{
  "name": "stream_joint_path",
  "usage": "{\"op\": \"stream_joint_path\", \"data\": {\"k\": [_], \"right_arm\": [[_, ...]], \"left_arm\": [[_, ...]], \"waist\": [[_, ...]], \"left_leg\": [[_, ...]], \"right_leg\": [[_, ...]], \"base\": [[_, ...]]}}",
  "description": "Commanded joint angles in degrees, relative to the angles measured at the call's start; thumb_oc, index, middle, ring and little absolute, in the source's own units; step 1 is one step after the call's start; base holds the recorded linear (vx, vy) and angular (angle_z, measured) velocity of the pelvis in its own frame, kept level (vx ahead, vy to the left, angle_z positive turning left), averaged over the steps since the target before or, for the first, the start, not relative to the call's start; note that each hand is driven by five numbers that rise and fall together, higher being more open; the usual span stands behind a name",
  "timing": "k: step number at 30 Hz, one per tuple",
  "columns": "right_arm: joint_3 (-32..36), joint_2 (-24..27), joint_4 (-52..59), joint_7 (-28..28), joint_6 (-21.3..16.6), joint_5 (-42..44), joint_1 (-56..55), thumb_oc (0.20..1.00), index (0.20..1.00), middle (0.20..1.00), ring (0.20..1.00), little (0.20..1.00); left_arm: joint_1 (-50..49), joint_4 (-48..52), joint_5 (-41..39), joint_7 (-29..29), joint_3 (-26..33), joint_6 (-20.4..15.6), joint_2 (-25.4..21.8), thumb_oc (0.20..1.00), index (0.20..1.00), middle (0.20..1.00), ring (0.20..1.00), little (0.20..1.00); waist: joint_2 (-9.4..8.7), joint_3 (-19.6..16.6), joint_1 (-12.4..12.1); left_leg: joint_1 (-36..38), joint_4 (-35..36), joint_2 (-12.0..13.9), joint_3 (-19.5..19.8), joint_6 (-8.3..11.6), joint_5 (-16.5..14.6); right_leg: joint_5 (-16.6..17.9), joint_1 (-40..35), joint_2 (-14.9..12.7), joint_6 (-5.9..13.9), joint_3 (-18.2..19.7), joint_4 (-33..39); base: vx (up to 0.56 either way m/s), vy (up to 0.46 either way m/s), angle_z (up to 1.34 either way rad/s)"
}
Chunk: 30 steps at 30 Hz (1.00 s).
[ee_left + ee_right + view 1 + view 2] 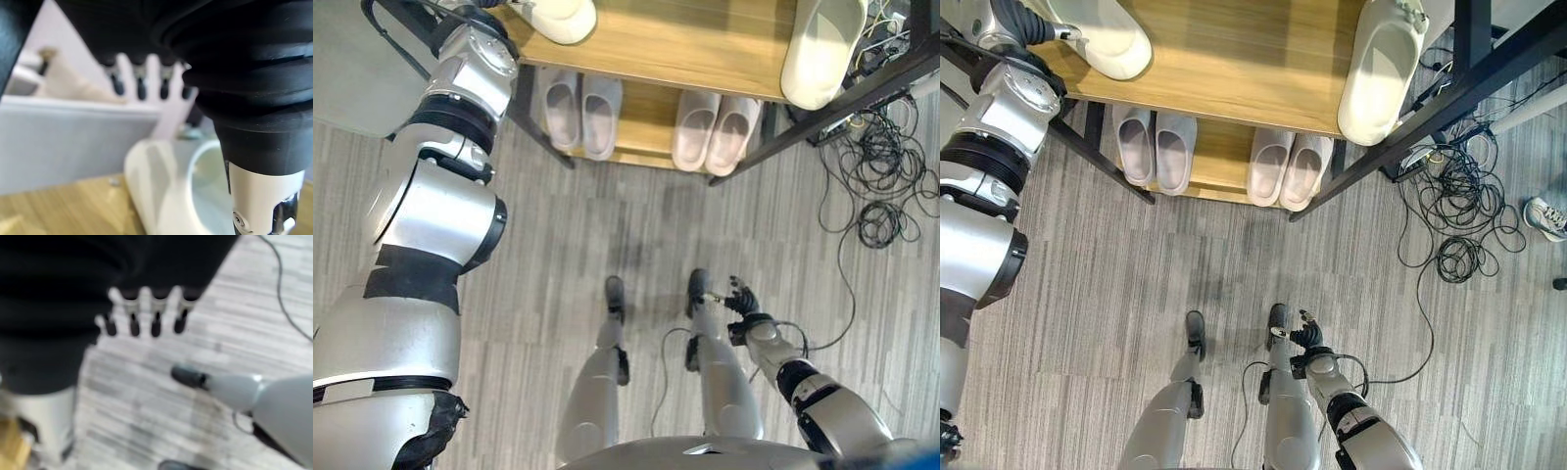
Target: Arrange the slippers neatly on the shoe rack.
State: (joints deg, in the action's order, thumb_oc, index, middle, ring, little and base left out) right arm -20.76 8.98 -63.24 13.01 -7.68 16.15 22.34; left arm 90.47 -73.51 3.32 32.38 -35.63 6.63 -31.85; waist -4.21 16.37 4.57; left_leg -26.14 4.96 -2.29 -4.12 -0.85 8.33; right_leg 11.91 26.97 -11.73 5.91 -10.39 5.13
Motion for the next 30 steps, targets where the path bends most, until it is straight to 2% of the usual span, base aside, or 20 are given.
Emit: {"op": "stream_joint_path", "data": {"k": [1, 9, 18, 30], "right_arm": [[0.76, 2.04, 0.87, 0.21, -1.22, 1.97, -0.59, 1.0, 1.0, 1.0, 1.0, 1.0], [0.99, 1.51, 0.27, 0.24, -0.89, 3.84, 0.99, 1.0, 1.0, 1.0, 1.0, 1.0], [0.61, 1.26, -1.33, 0.26, -1.11, 5.51, 3.48, 1.0, 1.0, 1.0, 1.0, 1.0], [-0.41, 1.37, -0.4, 0.48, -1.22, 5.57, 4.61, 1.0, 1.0, 1.0, 1.0, 1.0]], "left_arm": [[6.48, -3.66, -0.61, 0.84, 1.39, -1.24, 0.09, 1.0, 1.0, 1.0, 1.0, 1.0], [9.72, -6.96, -2.26, -0.58, 1.61, 0.02, 1.72, 1.0, 1.0, 1.0, 1.0, 1.0], [9.67, -10.72, -0.1, -1.66, 0.89, 2.34, 4.17, 1.0, 1.0, 1.0, 1.0, 1.0], [4.59, -12.35, 1.89, -3.24, 2.13, 4.26, 8.03, 1.0, 1.0, 1.0, 1.0, 1.0]], "waist": [[4.6, 0.69, -0.54], [5.43, 1.07, -0.44], [5.72, 1.01, 0.03], [5.97, 1.35, 0.71]], "left_leg": [[-1.11, 0.04, -0.43, 3.08, 3.67, -5.81], [-1.66, 0.04, -0.69, 2.92, 3.71, -5.98], [-3.1, 0.04, -0.72, 2.5, 3.87, -5.51], [-3.63, 0.04, -0.62, 2.29, 3.79, -5.41]], "right_leg": [[-1.59, -7.25, -6.96, 8.63, -4.68, -2.33], [-2.29, -6.33, -7.28, 8.52, -5.03, -2.43], [-2.42, -4.3, -7.17, 8.45, -4.41, -2.37], [-3.37, -3.08, -7.0, 7.95, -3.45, -2.78]], "base": [[0.03, 0.025, 0.04], [0.0, 0.0, 0.0], [0.0, 0.0, 0.0], [0.0, 0.0, 0.0]]}}
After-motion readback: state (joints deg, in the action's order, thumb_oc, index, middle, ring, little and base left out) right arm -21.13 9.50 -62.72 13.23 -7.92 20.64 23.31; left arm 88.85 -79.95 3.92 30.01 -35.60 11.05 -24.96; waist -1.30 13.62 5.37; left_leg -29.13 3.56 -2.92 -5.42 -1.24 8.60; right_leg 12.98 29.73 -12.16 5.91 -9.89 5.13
